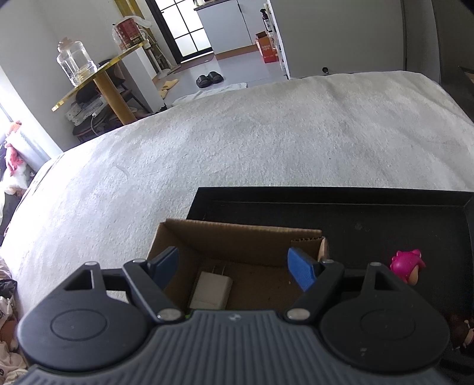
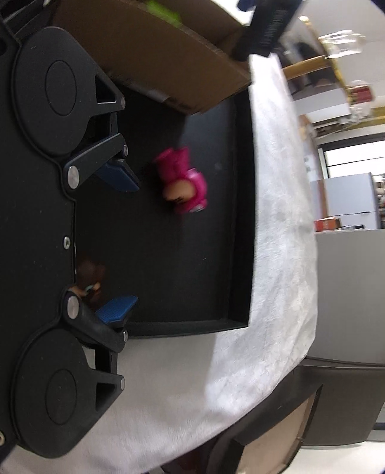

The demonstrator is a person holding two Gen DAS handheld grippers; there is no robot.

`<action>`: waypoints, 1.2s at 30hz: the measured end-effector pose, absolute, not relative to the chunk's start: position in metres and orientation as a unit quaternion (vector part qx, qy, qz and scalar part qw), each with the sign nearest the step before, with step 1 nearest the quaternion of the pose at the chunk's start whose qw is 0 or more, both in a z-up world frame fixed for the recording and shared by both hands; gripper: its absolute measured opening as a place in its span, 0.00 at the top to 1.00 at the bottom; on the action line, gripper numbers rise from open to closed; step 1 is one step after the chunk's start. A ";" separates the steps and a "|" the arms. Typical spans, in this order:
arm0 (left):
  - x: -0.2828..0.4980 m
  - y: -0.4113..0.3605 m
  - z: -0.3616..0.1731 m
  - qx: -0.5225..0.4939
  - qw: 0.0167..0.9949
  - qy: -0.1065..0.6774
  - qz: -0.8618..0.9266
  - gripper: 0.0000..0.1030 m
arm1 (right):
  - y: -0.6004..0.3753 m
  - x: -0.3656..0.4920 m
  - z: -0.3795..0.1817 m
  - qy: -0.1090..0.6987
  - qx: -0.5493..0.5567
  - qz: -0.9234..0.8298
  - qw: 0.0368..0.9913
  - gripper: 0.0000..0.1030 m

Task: Organize rigid objects
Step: 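Grasp the brown doll figure with the right tool, then carry the brown doll figure with the right tool into the box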

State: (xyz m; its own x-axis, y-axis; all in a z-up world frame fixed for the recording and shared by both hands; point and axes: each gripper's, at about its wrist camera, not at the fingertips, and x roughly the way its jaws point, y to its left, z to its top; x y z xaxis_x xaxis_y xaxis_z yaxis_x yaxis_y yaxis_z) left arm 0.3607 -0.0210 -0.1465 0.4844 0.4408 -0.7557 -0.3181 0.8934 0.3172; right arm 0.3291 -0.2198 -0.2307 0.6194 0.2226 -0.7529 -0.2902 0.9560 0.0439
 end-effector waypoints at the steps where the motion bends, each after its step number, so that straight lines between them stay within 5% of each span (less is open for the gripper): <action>1: 0.362 -0.020 -0.147 0.066 0.859 0.458 0.220 0.23 | -0.220 0.327 -0.232 0.417 -0.050 0.141 0.897 0.26; 7: 0.362 -0.018 -0.150 0.062 0.857 0.464 0.217 0.23 | -0.226 0.319 -0.242 0.443 -0.069 0.135 0.884 0.27; 9: 0.360 -0.017 -0.151 0.060 0.857 0.464 0.217 0.23 | -0.229 0.321 -0.247 0.454 -0.066 0.130 0.879 0.38; 11: 0.359 -0.016 -0.150 0.056 0.857 0.463 0.217 0.23 | -0.230 0.321 -0.249 0.456 -0.064 0.125 0.879 0.63; 12: 0.358 -0.016 -0.149 0.054 0.858 0.463 0.217 0.23 | -0.231 0.321 -0.248 0.452 -0.063 0.127 0.881 0.64; 36: 0.309 -0.009 -0.134 0.022 0.870 0.462 0.169 0.23 | -0.224 0.323 -0.193 0.424 -0.052 0.129 0.895 0.65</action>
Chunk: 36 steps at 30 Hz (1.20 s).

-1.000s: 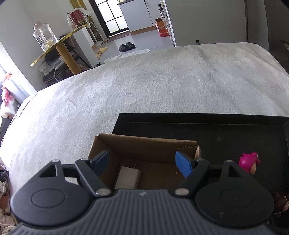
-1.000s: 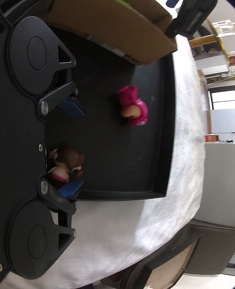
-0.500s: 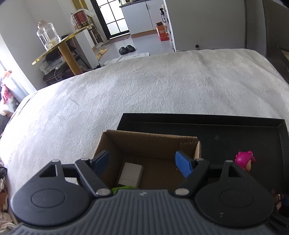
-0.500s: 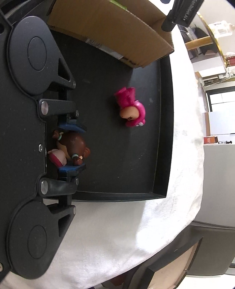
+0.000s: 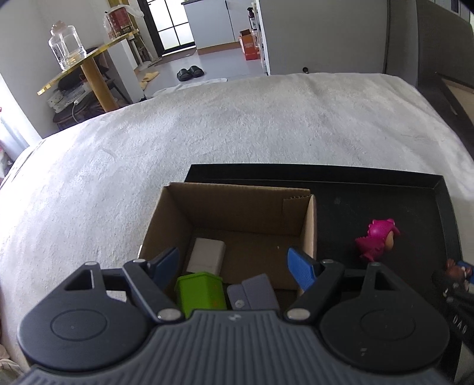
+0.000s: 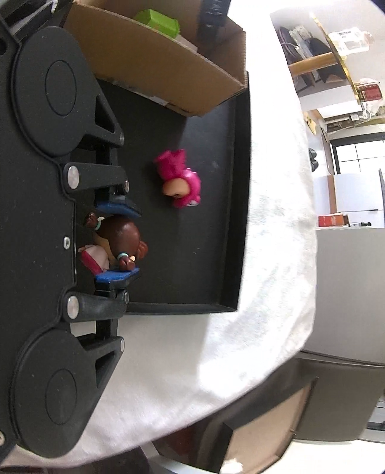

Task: Organize rigid objects
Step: 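Carry the brown doll figure with the right tool into the box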

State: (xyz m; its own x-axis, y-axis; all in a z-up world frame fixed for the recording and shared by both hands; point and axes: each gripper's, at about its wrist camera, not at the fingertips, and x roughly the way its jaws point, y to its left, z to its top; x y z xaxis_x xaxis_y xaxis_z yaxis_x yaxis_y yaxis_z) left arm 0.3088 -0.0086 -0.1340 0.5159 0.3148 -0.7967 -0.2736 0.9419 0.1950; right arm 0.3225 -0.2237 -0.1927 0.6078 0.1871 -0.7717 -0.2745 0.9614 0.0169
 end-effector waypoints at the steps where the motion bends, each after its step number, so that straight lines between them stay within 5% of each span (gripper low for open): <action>1: 0.306 -0.007 -0.132 0.018 0.872 0.461 0.166 0.23 | -0.224 0.321 -0.189 0.423 -0.048 0.128 0.896 0.65; 36: 0.245 0.082 -0.144 -0.097 0.893 0.415 0.147 0.23 | -0.130 0.283 -0.119 0.349 -0.099 0.108 0.926 0.65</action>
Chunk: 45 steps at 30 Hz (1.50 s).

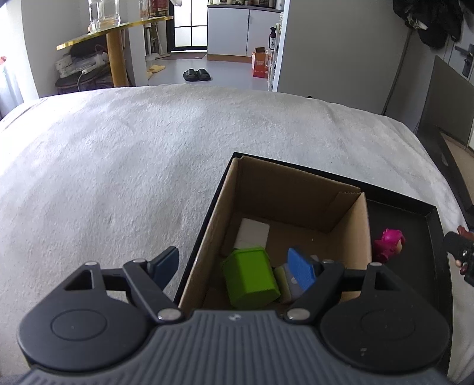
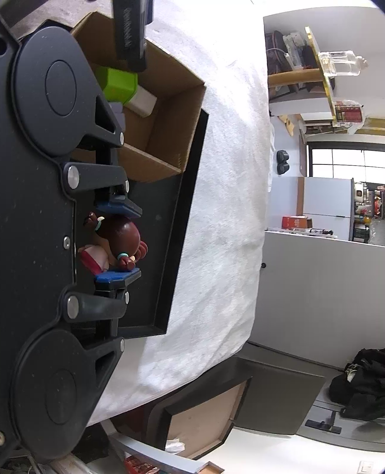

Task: Organize rigid objects
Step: 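Carry the brown doll figure with the right tool into the box, then open the right tool to release the brown figure in the box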

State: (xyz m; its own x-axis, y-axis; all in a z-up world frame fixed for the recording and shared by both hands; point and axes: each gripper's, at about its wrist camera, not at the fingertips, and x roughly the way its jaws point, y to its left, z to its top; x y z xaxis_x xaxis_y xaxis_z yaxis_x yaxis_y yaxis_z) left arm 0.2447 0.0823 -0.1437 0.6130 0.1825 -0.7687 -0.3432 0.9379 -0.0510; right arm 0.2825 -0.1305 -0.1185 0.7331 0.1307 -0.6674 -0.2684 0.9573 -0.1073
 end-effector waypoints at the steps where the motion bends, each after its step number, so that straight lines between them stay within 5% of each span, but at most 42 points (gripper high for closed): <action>1: 0.245 0.084 -0.145 -0.101 0.893 0.413 0.146 0.23 | -0.128 0.282 -0.117 0.347 -0.098 0.108 0.926 0.65; 19: 0.241 0.112 -0.165 -0.155 0.895 0.394 0.140 0.24 | -0.065 0.294 -0.120 0.346 -0.095 0.156 0.920 0.64; 37: 0.245 0.128 -0.181 -0.194 0.898 0.376 0.119 0.70 | -0.031 0.314 -0.140 0.368 -0.049 0.205 0.905 0.58; 45: 0.245 0.132 -0.183 -0.203 0.897 0.374 0.122 0.76 | -0.042 0.309 -0.141 0.375 -0.047 0.193 0.905 0.53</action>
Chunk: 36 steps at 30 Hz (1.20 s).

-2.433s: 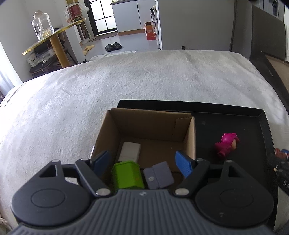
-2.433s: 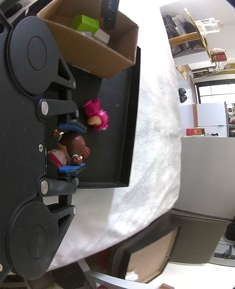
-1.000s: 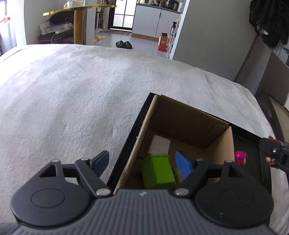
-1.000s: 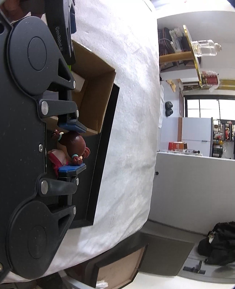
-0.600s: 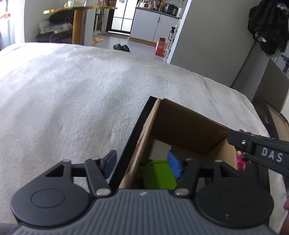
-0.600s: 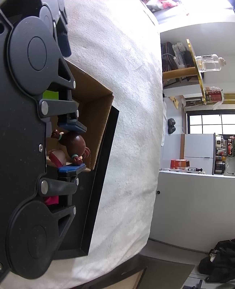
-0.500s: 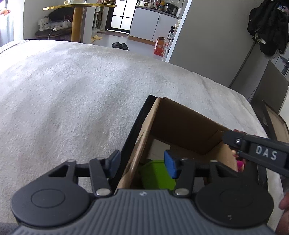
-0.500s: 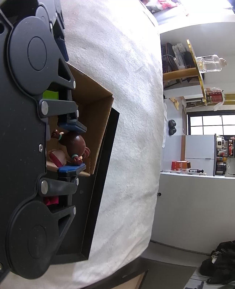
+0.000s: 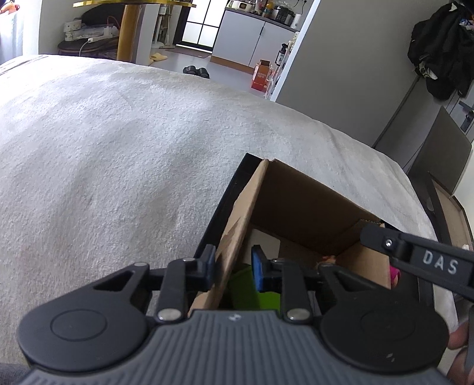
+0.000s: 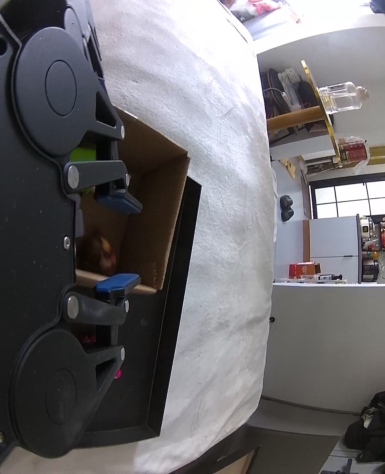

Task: Organize rigid objects
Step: 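Open the right tool to release the brown figure in the box, then move the right tool over the tray toward the pink doll figure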

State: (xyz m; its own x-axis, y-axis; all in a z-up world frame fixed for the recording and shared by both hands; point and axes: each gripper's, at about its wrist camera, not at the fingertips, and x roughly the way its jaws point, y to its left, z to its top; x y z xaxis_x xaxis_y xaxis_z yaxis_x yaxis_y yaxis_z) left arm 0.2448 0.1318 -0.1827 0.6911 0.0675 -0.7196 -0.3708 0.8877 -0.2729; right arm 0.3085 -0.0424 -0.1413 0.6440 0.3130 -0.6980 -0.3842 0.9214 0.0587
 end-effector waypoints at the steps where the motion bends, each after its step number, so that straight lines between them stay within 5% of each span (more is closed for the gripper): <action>1: 0.245 0.131 -0.183 -0.202 0.897 0.374 0.122 0.76 | -0.045 0.307 -0.141 0.376 -0.047 0.191 0.906 0.51; 17: 0.243 0.119 -0.172 -0.176 0.898 0.377 0.140 0.75 | -0.087 0.289 -0.132 0.362 -0.057 0.182 0.912 0.34; 36: 0.252 0.086 -0.162 -0.095 0.896 0.397 0.174 0.46 | -0.161 0.322 -0.125 0.336 -0.001 0.190 0.923 0.26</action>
State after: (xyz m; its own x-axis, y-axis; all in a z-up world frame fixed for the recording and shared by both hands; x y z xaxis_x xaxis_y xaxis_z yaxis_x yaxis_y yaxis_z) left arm 0.2520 0.0860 -0.1619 0.6241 0.2354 -0.7450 -0.3871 0.9215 -0.0331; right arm 0.3216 -0.1613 -0.1249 0.7024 0.3492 -0.6203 -0.3507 0.9281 0.1253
